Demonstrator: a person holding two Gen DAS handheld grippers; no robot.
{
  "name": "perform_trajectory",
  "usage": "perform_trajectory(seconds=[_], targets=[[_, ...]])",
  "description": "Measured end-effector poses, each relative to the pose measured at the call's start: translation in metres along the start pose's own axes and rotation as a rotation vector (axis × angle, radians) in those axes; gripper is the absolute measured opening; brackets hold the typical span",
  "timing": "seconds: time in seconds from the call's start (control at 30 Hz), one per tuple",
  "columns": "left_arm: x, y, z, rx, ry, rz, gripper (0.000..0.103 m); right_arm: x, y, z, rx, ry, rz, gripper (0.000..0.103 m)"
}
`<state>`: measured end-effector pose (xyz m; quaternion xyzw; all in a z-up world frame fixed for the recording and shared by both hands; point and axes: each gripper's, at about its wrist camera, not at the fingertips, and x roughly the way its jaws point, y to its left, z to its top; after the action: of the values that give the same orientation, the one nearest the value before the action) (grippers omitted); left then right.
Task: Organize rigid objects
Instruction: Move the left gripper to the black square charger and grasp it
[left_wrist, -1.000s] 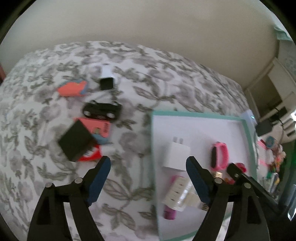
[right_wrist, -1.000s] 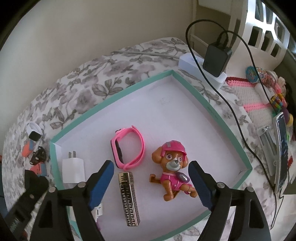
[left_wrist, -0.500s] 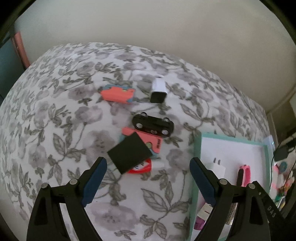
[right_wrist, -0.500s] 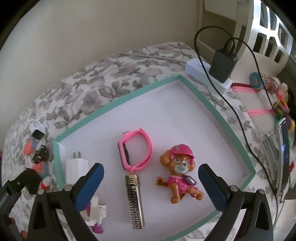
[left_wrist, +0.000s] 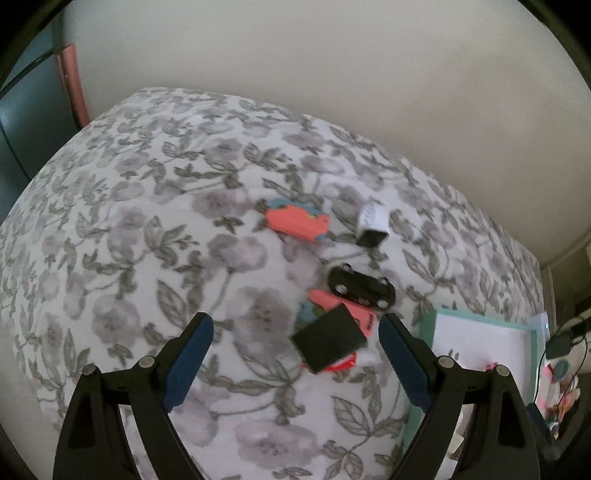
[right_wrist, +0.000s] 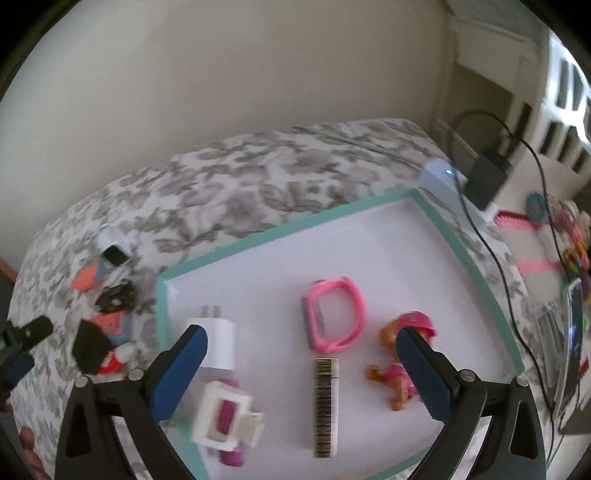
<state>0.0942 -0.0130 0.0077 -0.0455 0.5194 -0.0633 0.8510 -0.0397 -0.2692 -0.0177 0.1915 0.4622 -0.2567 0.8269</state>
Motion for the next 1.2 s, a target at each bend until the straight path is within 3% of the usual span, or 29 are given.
perform_trajectory(seconds=[0.23,0.4,0.5,0.73,0.87,1.2], targets=[[-0.011,0.032,0.009,-0.089,-0.023,-0.017,0.091,-0.020,0.046,-0.002,-0.112,-0.061,0.047,0.103],[-0.008,0.044,0.012,-0.101,-0.017,0.008,0.091,-0.023,0.087,-0.009,-0.245,-0.092,0.008,0.103],[-0.003,0.050,0.014,-0.103,-0.001,0.020,0.091,-0.013,0.106,-0.015,-0.306,-0.055,0.004,0.103],[0.015,0.067,0.015,-0.147,0.049,-0.002,0.091,0.010,0.145,-0.029,-0.387,0.034,0.093,0.103],[0.032,0.067,0.015,-0.134,0.124,-0.026,0.091,0.020,0.161,-0.037,-0.427,0.059,0.112,0.103],[0.061,0.049,0.007,-0.158,0.219,-0.098,0.091,0.051,0.161,-0.035,-0.421,0.133,0.101,0.103]])
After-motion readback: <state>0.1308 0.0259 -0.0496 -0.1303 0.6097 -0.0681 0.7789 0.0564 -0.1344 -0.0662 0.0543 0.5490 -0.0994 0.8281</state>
